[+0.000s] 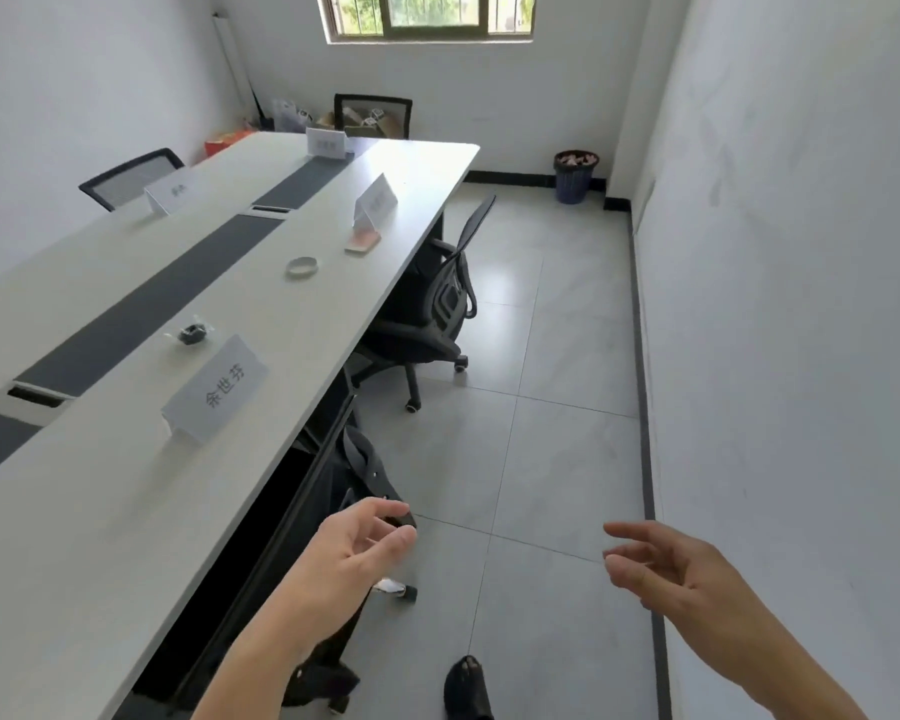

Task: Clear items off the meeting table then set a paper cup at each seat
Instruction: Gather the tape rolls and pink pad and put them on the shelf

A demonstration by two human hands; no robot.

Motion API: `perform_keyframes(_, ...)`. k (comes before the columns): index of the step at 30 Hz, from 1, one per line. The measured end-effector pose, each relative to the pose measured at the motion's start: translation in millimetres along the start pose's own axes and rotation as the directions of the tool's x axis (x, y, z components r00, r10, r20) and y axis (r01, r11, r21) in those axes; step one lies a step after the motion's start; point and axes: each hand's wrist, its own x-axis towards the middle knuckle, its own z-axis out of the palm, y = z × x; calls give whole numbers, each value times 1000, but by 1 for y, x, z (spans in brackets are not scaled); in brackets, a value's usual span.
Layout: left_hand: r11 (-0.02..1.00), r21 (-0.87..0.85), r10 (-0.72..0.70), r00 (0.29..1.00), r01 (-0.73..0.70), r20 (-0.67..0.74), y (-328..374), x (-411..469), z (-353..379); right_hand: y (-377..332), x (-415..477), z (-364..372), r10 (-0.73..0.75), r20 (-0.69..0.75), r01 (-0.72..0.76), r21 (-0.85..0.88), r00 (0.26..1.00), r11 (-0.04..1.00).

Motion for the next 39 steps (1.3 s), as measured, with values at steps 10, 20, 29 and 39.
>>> perform_keyframes(10,1000,-7,-21,998,21,-51,80,182,-54,-102,220,-39,-50,142,59,-59,989,997)
perform_keyframes(20,987,-109,-143,949,117,-280,143,352,-68,-183,479,-86,-134,361,190,-124,923,974)
perform_keyframes(29,919,-285,-380,800,271,-464,152,393,-106,-265,616,-43,-155,619,309,-150,770,939)
perform_keyframes(39,841,-493,-496,680,221,-541,110,467,-185,-339,710,66,-105,774,404,-204,625,892)
